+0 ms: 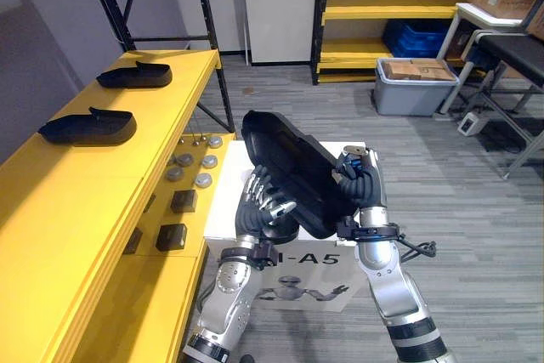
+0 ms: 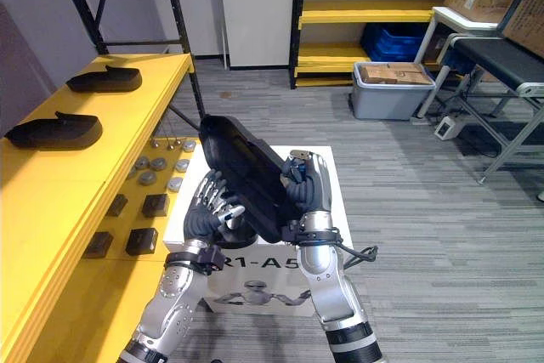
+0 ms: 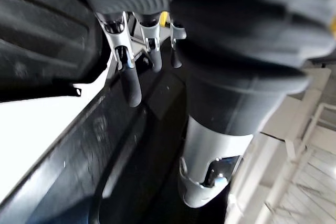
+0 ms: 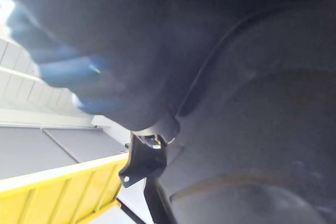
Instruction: Walk over and take plastic housings, then place them on the shelf
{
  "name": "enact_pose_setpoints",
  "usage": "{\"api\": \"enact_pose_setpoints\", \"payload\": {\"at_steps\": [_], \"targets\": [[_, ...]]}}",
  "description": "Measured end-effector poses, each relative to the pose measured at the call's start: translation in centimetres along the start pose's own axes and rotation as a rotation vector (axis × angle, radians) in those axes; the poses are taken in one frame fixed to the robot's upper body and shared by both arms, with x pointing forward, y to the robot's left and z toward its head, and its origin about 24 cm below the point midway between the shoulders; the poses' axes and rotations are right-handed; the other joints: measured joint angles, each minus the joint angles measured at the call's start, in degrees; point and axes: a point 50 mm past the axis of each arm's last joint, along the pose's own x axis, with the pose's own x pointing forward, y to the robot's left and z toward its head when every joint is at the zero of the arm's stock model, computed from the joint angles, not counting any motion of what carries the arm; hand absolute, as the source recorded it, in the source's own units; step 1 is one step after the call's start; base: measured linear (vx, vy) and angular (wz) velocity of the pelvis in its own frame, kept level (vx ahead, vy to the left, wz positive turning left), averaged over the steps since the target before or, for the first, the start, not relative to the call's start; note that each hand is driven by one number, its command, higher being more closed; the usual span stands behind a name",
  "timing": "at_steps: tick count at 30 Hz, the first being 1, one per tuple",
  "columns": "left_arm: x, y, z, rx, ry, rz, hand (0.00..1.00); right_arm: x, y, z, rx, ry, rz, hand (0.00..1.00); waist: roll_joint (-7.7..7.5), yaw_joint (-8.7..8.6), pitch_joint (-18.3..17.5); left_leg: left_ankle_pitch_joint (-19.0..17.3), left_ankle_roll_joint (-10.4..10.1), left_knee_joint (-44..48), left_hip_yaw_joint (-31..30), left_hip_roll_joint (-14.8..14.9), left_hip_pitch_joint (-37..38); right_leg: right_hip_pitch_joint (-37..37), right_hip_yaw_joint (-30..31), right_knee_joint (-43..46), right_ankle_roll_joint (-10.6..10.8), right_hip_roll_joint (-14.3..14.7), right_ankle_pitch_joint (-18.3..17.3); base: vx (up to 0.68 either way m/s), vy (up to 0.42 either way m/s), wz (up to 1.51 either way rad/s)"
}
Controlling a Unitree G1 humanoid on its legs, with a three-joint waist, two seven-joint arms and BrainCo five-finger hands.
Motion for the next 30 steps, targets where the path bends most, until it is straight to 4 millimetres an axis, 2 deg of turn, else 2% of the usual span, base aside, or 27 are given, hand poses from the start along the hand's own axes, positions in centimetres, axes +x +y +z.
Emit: {"api": "enact_pose_setpoints", "payload": {"at_steps": [15,19,23,30], "targets": [[-0.1,3.0,-0.5,-0.144,0.031,0.208,0.00,-0.1,1.6,1.4,-0.012,-0.083,0.067,1.00,-0.09,0.33,-0.86,0.03,0.05,-0.19,0.32,0.02,-0.01,-0.17,0.37,-0.12,0.20,-0.04,0.43,0.00,0.001,-0.02],[-0.7,3.5,-2.3,-0.186,0.130,0.215,0.00,0.2,1.7,2.1,0.004,-0.112,0.059,1.00,-0.09,0.20,-0.88,0.03,0.05,-0.18,0.39,0.02,-0.03,-0.22,0.44,-0.17,0.24,-0.05,0.45,0.00,0.000,0.00],[-1.1,2.5,-3.3,-0.230,0.192,0.148,0.00,0.7,1.6,2.9,0.012,-0.150,0.054,1.00,-0.11,0.35,-0.90,0.03,0.04,-0.14,0.41,0.02,-0.21,-0.39,0.45,-0.20,0.28,-0.05,0.48,0.00,0.000,0.00],[-1.5,0.7,-4.0,-0.336,0.246,0.030,0.00,0.4,2.3,3.4,0.026,-0.167,0.088,1.00,-0.17,0.20,-1.38,0.04,0.05,-0.02,0.54,0.03,-0.21,-0.48,0.59,-0.17,0.29,-0.05,0.49,0.00,0.000,0.00]]}}
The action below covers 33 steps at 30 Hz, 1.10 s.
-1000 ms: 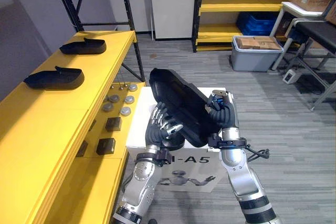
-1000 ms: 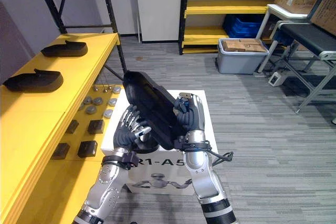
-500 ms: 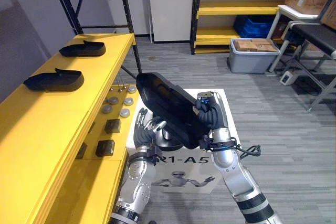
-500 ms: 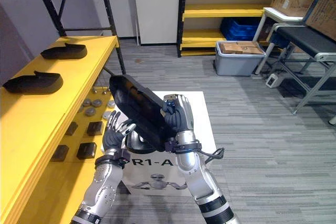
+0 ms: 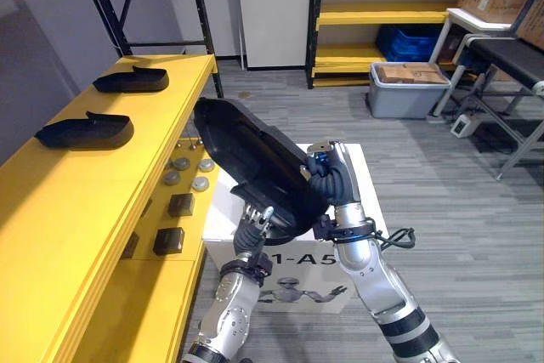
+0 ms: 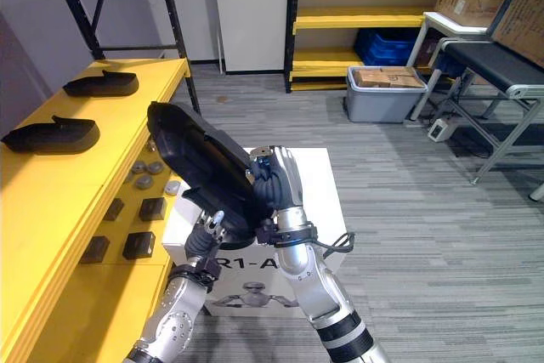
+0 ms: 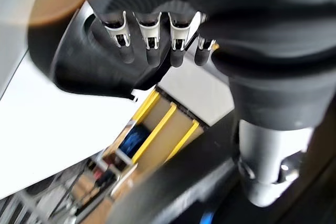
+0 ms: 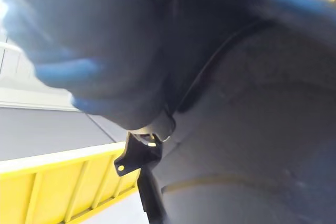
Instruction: Walk over and take plastic housings, then place them on the shelf
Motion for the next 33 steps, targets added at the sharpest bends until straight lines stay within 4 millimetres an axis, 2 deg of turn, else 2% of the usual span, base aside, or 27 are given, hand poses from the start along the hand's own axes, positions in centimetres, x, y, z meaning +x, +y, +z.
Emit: {"api": "enact_pose_setpoints", "payload": {"at_steps": [3,7,8,10,13,14,18,22,28,33], "targets": [[0.0,-0.3,0.1,-0.017,-0.003,-0.017,0.00,0.0,0.2,0.1,0.002,-0.003,0.011,1.00,-0.01,0.03,-0.19,0.00,0.00,0.00,0.29,0.03,0.00,-0.25,0.32,0.14,-0.01,0.00,0.03,0.00,0.000,-0.04],[-0.1,-1.5,1.4,-0.033,-0.059,-0.070,0.00,-0.4,0.7,0.2,0.016,-0.011,0.053,1.00,-0.02,-0.03,-0.30,0.00,0.00,0.00,0.71,0.04,0.01,-0.46,0.76,0.13,0.01,-0.01,0.20,0.00,0.000,-0.05],[-0.1,-1.5,1.5,-0.034,-0.064,-0.069,1.00,-0.6,0.9,0.1,0.019,-0.008,0.062,1.00,-0.03,-0.04,-0.35,0.00,0.00,0.00,0.72,0.04,0.02,-0.46,0.77,0.13,0.01,0.00,0.21,0.00,0.000,0.00],[-0.1,-1.3,1.7,-0.030,-0.070,-0.060,1.00,-0.8,1.1,-0.5,0.015,0.012,0.072,1.00,-0.03,-0.02,-0.36,0.00,0.00,0.00,0.71,0.05,0.03,-0.47,0.77,0.13,0.01,0.00,0.23,0.00,0.000,0.00],[0.0,-0.6,2.3,-0.014,-0.100,-0.031,1.00,-2.0,1.2,-2.5,0.037,0.115,0.095,1.00,-0.06,0.10,-0.38,0.00,0.00,-0.08,0.59,0.01,0.02,-0.42,0.66,0.12,0.02,-0.05,0.23,0.00,0.000,0.00],[0.0,-0.3,2.7,0.006,-0.120,-0.019,1.00,-2.8,1.3,-3.5,0.039,0.169,0.111,0.00,-0.06,0.09,-0.38,0.00,0.01,-0.10,0.52,-0.01,0.00,-0.41,0.61,0.11,0.02,-0.06,0.22,0.00,0.000,0.00],[0.0,0.1,3.1,0.089,-0.145,0.002,1.00,-5.3,1.3,-5.5,0.056,0.299,0.140,0.00,-0.06,-0.04,-0.38,0.05,0.03,-0.13,0.13,-0.07,-0.31,-0.40,0.12,-0.10,0.02,-0.11,0.22,0.00,0.000,0.05],[-0.1,0.7,3.5,0.158,-0.173,0.033,1.00,-6.2,1.7,-5.5,0.085,0.309,0.174,0.00,-0.18,-0.67,-0.76,0.15,-0.03,0.01,-0.25,-0.06,-0.67,-0.40,-0.32,-0.31,0.01,-0.07,0.23,0.00,0.000,0.06],[-0.3,1.1,3.7,0.216,-0.192,0.051,1.00,-7.1,2.0,-5.7,0.143,0.354,0.177,0.00,-0.34,-0.43,-0.99,0.24,-0.04,0.00,-0.34,-0.08,-0.67,-0.36,-0.40,-0.26,0.01,-0.08,0.22,0.00,0.000,0.00],[-0.2,0.7,3.7,0.223,-0.207,0.050,1.00,-6.6,0.9,-5.7,0.223,0.365,0.124,0.00,-0.60,-0.40,-1.12,0.32,-0.01,-0.16,-0.40,-0.08,-0.66,-0.40,-0.44,-0.06,0.02,-0.10,0.22,0.00,0.000,0.00]]}}
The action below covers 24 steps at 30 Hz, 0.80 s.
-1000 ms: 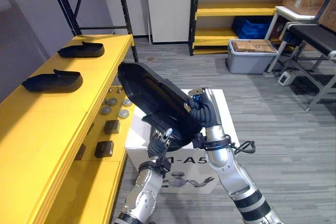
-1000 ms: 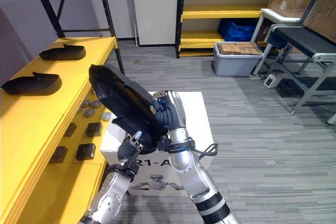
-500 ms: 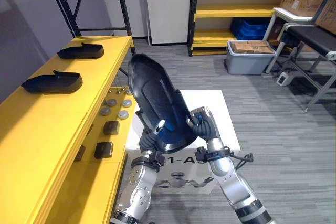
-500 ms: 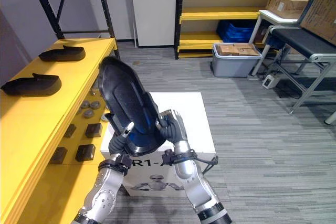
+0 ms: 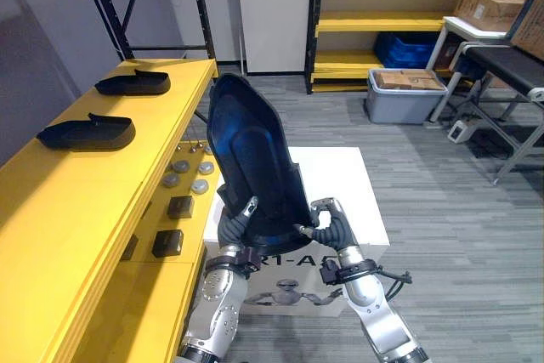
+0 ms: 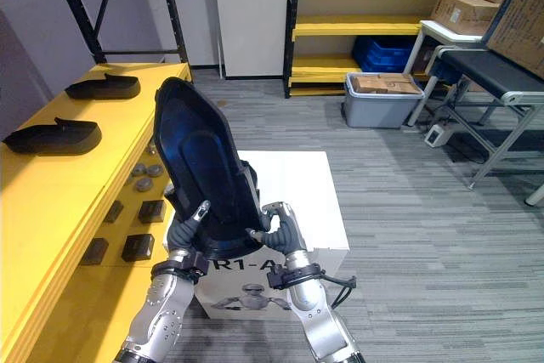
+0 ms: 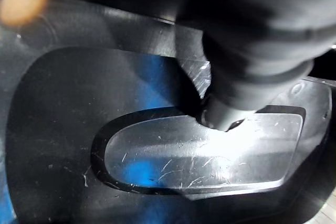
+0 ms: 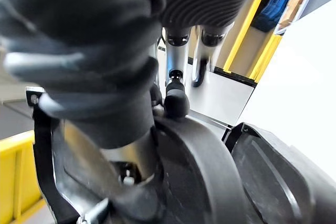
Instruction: Walk over and take plastic housings, then place them on the shelf
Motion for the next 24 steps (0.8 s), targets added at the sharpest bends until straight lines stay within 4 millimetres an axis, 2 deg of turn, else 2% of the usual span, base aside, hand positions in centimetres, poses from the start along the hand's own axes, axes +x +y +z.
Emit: {"api": "enact_pose_setpoints", "payload": {"at_steps": [3,5,6,7,8,10,14,15,18,19,20,21,23,24], "targets": [[0.0,-0.6,0.6,0.043,-0.037,-0.028,1.00,0.3,-1.7,2.0,0.118,-0.078,-0.052,0.00,-0.10,-0.01,0.01,0.00,0.00,0.00,0.04,0.00,0.00,-0.02,0.04,0.01,0.00,0.00,0.00,0.00,0.000,0.00],[-0.1,-0.5,0.7,0.097,-0.053,-0.046,1.00,0.4,-4.7,4.2,0.216,-0.199,-0.146,0.00,-0.21,-0.01,0.04,0.00,0.00,0.00,0.10,0.01,0.00,-0.03,0.10,0.01,0.01,0.00,0.01,0.00,0.000,0.00],[-0.2,-0.3,0.8,0.107,-0.054,-0.041,1.00,0.3,-5.7,4.6,0.228,-0.228,-0.179,0.00,-0.30,-0.06,0.02,-0.01,0.00,0.00,0.13,0.01,0.00,-0.05,0.12,0.00,0.01,0.00,0.01,0.00,0.000,0.00],[-0.4,0.3,0.7,0.129,-0.053,-0.028,1.00,0.1,-7.6,5.1,0.236,-0.272,-0.234,0.00,-0.49,-0.24,0.01,-0.01,-0.01,0.00,0.17,0.02,0.01,-0.05,0.15,-0.04,0.01,0.01,0.01,0.00,0.000,0.00],[-0.5,0.6,0.7,0.137,-0.050,-0.019,1.00,-0.1,-8.5,5.3,0.237,-0.289,-0.258,0.00,-0.58,-0.34,0.03,-0.01,-0.01,0.00,0.18,0.03,0.01,-0.05,0.16,-0.05,0.01,0.01,0.01,0.00,0.000,0.00],[-1.1,2.1,0.5,0.169,-0.033,0.030,1.00,-0.8,-11.8,5.6,0.268,-0.334,-0.336,0.00,-0.69,-1.07,0.09,-0.03,-0.02,-0.02,0.23,0.03,0.01,-0.05,0.19,-0.12,0.02,0.02,0.02,0.00,0.000,0.00],[-1.7,3.4,0.5,0.169,-0.026,0.083,1.00,-2.9,-15.5,4.7,0.326,-0.349,-0.480,0.00,-0.70,-1.32,0.09,-0.14,-0.12,-0.04,0.27,0.06,-0.07,-0.05,0.22,-0.37,0.06,0.05,0.04,0.00,0.000,0.00],[-1.9,3.8,0.7,0.169,-0.032,0.099,1.00,-4.0,-16.8,3.8,0.342,-0.328,-0.550,0.00,-0.72,-1.54,0.10,-0.18,-0.15,-0.04,0.28,0.06,-0.12,-0.05,0.22,-0.46,0.06,0.05,0.04,0.00,0.000,0.00],[-2.3,4.3,1.1,0.168,-0.046,0.120,1.00,-5.9,-18.5,1.2,0.352,-0.232,-0.687,0.00,-0.73,-1.74,0.10,-0.22,-0.21,-0.03,0.33,0.08,-0.18,-0.06,0.26,-0.64,0.07,0.07,0.09,0.00,0.000,0.00],[-2.5,4.5,1.3,0.165,-0.057,0.130,1.00,-7.0,-19.0,-0.6,0.350,-0.148,-0.757,0.00,-0.73,-1.74,0.11,-0.23,-0.23,-0.02,0.36,0.09,-0.20,-0.07,0.28,-0.68,0.06,0.08,0.10,0.00,0.000,0.00],[-2.8,4.7,1.7,0.164,-0.070,0.137,1.00,-8.3,-19.0,-2.7,0.356,-0.046,-0.812,0.00,-0.72,-1.78,0.10,-0.25,-0.25,-0.02,0.41,0.13,-0.20,-0.06,0.31,-0.71,0.06,0.12,0.10,0.00,0.000,0.00],[-3.0,4.8,1.8,0.164,-0.075,0.140,1.00,-8.9,-18.8,-3.7,0.355,0.010,-0.832,0.00,-0.72,-1.79,0.11,-0.26,-0.26,-0.02,0.44,0.15,-0.20,-0.07,0.33,-0.72,0.06,0.13,0.10,0.00,0.000,0.00],[-3.6,5.0,2.3,0.162,-0.095,0.148,1.00,-11.6,-17.7,-7.8,0.350,0.255,-0.868,0.00,-0.69,-1.73,0.09,-0.33,-0.35,-0.02,0.60,0.28,-0.19,-0.06,0.44,-0.77,0.05,0.23,0.11,0.00,0.000,0.00],[-3.8,5.0,2.4,0.161,-0.100,0.148,1.00,-12.4,-17.3,-8.7,0.343,0.321,-0.869,0.00,-0.69,-1.67,0.09,-0.34,-0.37,-0.02,0.64,0.31,-0.18,-0.06,0.46,-0.77,0.04,0.26,0.12,0.00,0.000,0.00]]}}
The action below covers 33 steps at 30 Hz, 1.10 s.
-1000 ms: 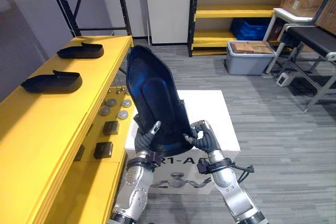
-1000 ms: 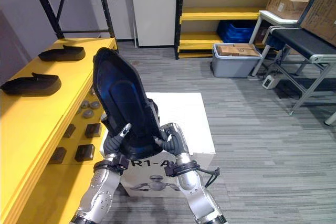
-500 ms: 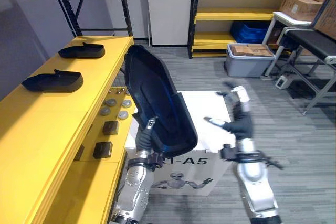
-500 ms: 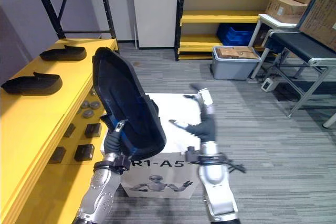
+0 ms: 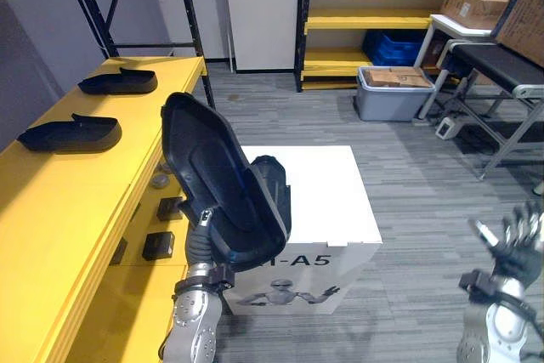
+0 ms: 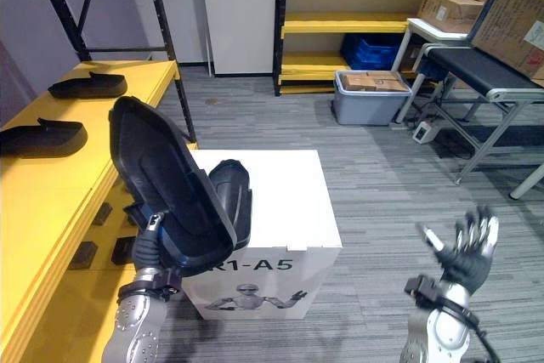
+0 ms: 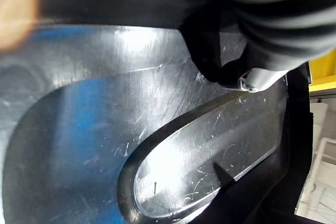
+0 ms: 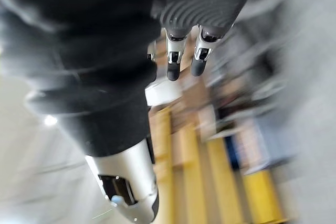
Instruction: Walk over and take plastic housings, then place them on the shelf
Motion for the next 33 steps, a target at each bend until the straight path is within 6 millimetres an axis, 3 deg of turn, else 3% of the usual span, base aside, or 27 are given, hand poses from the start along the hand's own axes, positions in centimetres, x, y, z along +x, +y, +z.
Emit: {"api": "enact_pose_setpoints", "payload": {"at_steps": [2,8,14,16,18,20,22,23,24,25,26,27,29,30,31,32,33], "targets": [[-0.8,0.2,0.4,-0.006,-0.012,0.001,1.00,-1.9,-1.5,-4.2,-0.093,0.212,-0.026,0.00,0.05,0.13,-0.02,-0.07,-0.08,-0.01,0.04,0.12,0.06,0.06,0.01,0.03,0.00,0.08,0.00,0.00,0.000,0.00],[-2.0,0.2,0.2,-0.026,0.003,-0.009,1.00,-8.1,-1.7,-11.9,-0.204,0.634,0.100,0.00,0.13,0.98,0.46,-0.74,-0.78,-0.03,-0.01,0.58,1.18,1.48,-0.31,-0.05,0.03,0.43,-0.07,0.00,0.000,0.01],[-2.3,0.1,-0.1,-0.026,0.016,-0.031,1.00,-13.2,-0.7,-15.9,-0.274,0.907,0.245,0.00,0.22,2.46,0.60,-0.87,-0.50,-0.05,-1.21,0.34,1.35,2.32,-1.91,-0.05,0.64,0.24,-0.77,-0.02,0.001,0.12],[-2.6,0.0,-0.3,-0.028,0.029,-0.035,1.00,-13.1,-0.7,-16.0,-0.288,0.913,0.256,0.00,-0.33,2.60,0.93,-0.85,-0.41,-0.05,-2.36,-0.30,1.29,3.30,-3.34,0.17,0.73,-0.37,-1.11,0.00,0.010,0.34],[-2.7,-0.4,-0.5,-0.024,0.035,-0.053,1.00,-13.2,-0.5,-16.3,-0.312,0.925,0.275,0.00,-0.50,4.44,1.18,-0.51,-0.41,-0.02,-3.99,-1.05,1.02,4.02,-5.03,1.06,0.56,-0.88,-1.48,0.03,0.006,0.49],[-2.7,-0.7,-0.4,-0.019,0.030,-0.071,1.00,-13.1,-0.2,-16.3,-0.335,0.919,0.299,0.00,-0.87,4.93,1.76,0.59,0.36,0.23,-7.92,-2.29,-0.16,4.29,-8.95,2.82,0.85,-1.78,-2.82,0.02,-0.010,1.09],[-2.7,-1.0,0.6,-0.020,-0.013,-0.081,1.00,-12.7,0.9,-16.4,-0.361,0.904,0.338,0.00,-1.30,5.29,3.28,1.10,1.11,1.21,-14.67,-4.82,-3.84,4.29,-17.10,6.18,1.21,-3.68,-5.27,0.00,0.001,1.78],[-2.7,-1.1,0.9,-0.025,-0.026,-0.083,1.00,-12.6,1.0,-16.3,-0.367,0.900,0.342,0.00,-1.15,5.44,3.72,0.33,2.23,1.68,-14.05,-4.91,-5.02,4.58,-19.76,6.44,1.25,-4.18,-5.34,0.02,0.033,2.01],[-2.6,-1.4,1.3,-0.031,-0.046,-0.090,1.00,-12.2,1.4,-16.2,-0.375,0.881,0.352,0.00,-1.73,5.74,5.06,-2.54,5.03,3.11,-9.34,-5.12,-6.41,5.94,-24.35,6.13,1.27,-5.39,-5.31,0.03,0.053,1.85],[-2.5,-1.5,1.5,-0.033,-0.056,-0.094,1.00,-11.9,1.8,-16.2,-0.374,0.875,0.357,0.00,-2.24,6.10,5.84,-3.94,6.36,7.10,-2.93,-4.65,-8.63,6.65,-27.19,6.17,1.29,-6.74,-5.34,0.05,0.075,2.11],[-2.5,-1.6,1.4,-0.046,-0.058,-0.088,1.00,-11.5,1.6,-16.2,-0.398,0.869,0.362,0.00,-1.14,6.84,6.10,-6.52,7.86,12.61,6.08,-2.43,-10.93,7.96,-30.73,6.57,1.45,-6.88,-5.43,0.06,0.068,1.57],[-2.5,-1.7,1.4,-0.051,-0.058,-0.085,1.00,-11.0,1.5,-16.0,-0.413,0.859,0.366,0.00,-0.41,6.87,6.34,-6.63,8.31,13.56,9.18,-1.32,-11.00,8.87,-32.38,7.20,1.67,-6.66,-5.57,0.12,0.055,1.77],[-2.4,-2.0,1.1,-0.048,-0.045,-0.104,1.00,-10.5,1.8,-16.1,-0.432,0.857,0.378,0.00,-1.16,6.07,6.41,-7.26,9.01,14.54,17.00,-1.19,-10.50,12.25,-37.26,7.00,1.70,-8.43,-5.54,0.19,0.066,1.84],[-2.3,-2.1,1.1,-0.047,-0.048,-0.112,1.00,-10.7,1.9,-16.4,-0.437,0.871,0.381,0.00,-2.10,6.21,6.42,-7.24,8.83,14.83,18.26,-1.53,-10.89,12.66,-38.38,6.04,1.61,-9.31,-5.60,0.22,0.136,1.38],[-2.0,-2.1,1.4,-0.040,-0.069,-0.118,1.00,-10.1,2.6,-16.5,-0.447,0.869,0.397,0.00,-3.23,6.75,6.49,-7.51,9.79,20.96,18.74,-2.10,-13.40,12.99,-38.86,4.84,2.64,-11.16,-8.36,0.29,0.174,0.89],[-2.0,-2.2,1.2,-0.044,-0.062,-0.118,1.00,-9.3,3.0,-16.4,-0.455,0.859,0.405,0.00,-1.82,6.22,6.86,-12.10,8.62,25.51,16.12,-2.52,-15.00,13.83,-39.76,6.23,4.27,-11.60,-8.87,0.29,0.176,0.75],[-1.9,-2.2,1.0,-0.032,-0.052,-0.122,1.00,-9.3,3.2,-16.5,-0.462,0.861,0.412,0.00,-2.05,6.06,6.88,-12.81,8.79,25.48,15.51,-3.78,-14.70,14.60,-40.14,6.47,3.80,-12.26,-8.65,0.30,0.179,0.64]]}}
